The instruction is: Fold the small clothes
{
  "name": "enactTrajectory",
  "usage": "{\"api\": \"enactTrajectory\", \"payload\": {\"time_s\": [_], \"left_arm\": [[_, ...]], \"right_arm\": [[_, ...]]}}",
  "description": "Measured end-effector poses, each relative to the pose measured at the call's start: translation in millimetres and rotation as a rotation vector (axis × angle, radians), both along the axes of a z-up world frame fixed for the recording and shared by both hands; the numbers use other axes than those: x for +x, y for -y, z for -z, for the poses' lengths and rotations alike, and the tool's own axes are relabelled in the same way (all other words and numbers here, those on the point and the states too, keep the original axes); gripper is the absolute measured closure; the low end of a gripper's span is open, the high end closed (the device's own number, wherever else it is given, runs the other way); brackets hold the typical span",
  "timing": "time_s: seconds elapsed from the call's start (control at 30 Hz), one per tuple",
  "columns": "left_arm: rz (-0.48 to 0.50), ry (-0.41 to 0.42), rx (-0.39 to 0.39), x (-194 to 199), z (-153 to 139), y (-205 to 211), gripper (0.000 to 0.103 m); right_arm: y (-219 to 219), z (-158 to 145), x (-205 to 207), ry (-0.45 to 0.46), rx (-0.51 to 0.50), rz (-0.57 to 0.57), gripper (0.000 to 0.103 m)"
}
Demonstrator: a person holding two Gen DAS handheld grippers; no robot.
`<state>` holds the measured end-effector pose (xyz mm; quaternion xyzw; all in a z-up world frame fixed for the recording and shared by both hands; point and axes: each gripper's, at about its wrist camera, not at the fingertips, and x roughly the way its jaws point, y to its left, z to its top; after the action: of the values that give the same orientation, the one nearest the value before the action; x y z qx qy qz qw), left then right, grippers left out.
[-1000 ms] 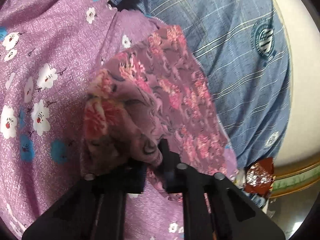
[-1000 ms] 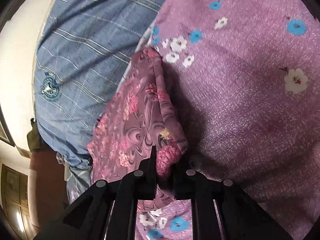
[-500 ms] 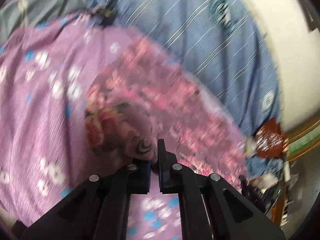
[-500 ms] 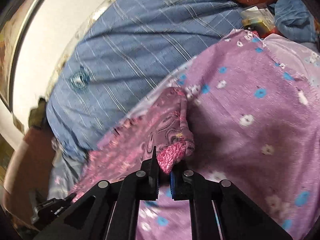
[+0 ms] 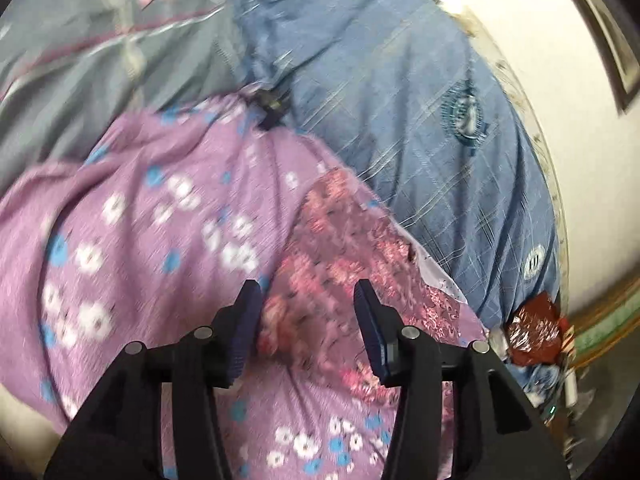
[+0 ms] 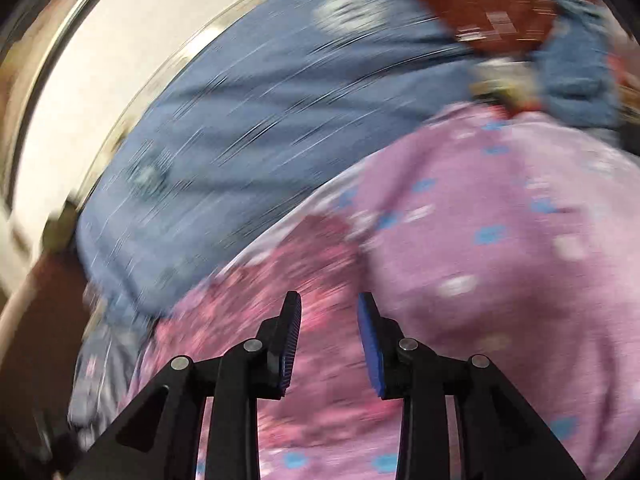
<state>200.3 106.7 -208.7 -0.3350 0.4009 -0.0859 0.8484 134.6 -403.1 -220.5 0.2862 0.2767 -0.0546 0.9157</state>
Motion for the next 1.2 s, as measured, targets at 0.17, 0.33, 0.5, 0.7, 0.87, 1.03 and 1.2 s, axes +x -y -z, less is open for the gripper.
{"api": "enactTrajectory", "payload": {"time_s": [0.17,0.33,0.5,0.7,0.87,1.03,1.2], "left_arm": [[0.109,-0.059,0.082,35,28,50,0.054],[0.097,-0.231,0.159,52,84,50,0.055],[0.081,-0.199,0.072,25,53,15,0.053],[0.066,-0.256,-0.09,-24,64,13,0.05],[0.06,-0.307,-0.193,-24,83,41,0.05],[-0.049,-0.281,-0.262,3,94,39,0.05],[-0.111,-0.25,-0.376,24,101,38,0.05]], "right_arm": [[-72,10,47,-0.046,-0.045,-0.167,0.075],[-89,62,89,-0.318,-0.036,-0.177,0.073],[-91,59,87,-0.281,-0.043,-0.211,0.07],[-94,38,65,-0.156,-0.033,-0.284,0.07],[-103,32,59,-0.14,-0.054,-0.329,0.07],[-108,30,51,-0.132,-0.09,-0.351,0.07],[-98,33,54,-0.149,-0.04,-0.339,0.07]]}}
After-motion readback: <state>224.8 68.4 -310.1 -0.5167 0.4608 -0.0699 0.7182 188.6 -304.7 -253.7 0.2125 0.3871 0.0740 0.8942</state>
